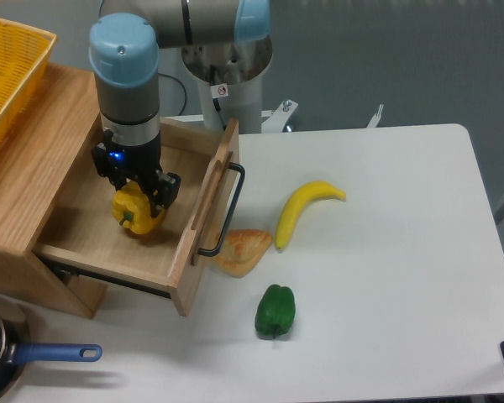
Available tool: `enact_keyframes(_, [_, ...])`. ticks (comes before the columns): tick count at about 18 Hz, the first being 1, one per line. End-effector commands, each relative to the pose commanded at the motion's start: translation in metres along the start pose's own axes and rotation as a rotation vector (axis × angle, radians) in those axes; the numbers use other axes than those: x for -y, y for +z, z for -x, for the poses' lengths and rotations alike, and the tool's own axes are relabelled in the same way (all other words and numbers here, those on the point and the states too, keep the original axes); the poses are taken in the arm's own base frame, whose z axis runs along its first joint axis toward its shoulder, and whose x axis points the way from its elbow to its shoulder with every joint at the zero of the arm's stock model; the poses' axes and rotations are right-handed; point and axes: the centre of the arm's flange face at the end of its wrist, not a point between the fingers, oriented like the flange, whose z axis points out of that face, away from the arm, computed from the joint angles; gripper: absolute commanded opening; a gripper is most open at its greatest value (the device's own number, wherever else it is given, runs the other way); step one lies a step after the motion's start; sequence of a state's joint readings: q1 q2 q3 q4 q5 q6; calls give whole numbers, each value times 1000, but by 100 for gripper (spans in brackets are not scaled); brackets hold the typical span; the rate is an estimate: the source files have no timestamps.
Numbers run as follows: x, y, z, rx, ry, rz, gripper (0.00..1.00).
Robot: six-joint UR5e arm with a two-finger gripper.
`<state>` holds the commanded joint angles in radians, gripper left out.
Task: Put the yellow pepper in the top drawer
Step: 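Lower the yellow pepper into the drawer bottom, then open the gripper to release the pepper in the drawer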
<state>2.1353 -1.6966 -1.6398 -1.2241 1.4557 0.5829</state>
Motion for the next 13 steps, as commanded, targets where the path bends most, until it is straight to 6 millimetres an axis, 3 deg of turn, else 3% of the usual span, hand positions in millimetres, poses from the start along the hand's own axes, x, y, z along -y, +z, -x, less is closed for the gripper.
enact_keyframes(6, [0,-3,0,5,2,-4,98])
enact_keyframes(13, [3,-36,-4,34,12,-54,99])
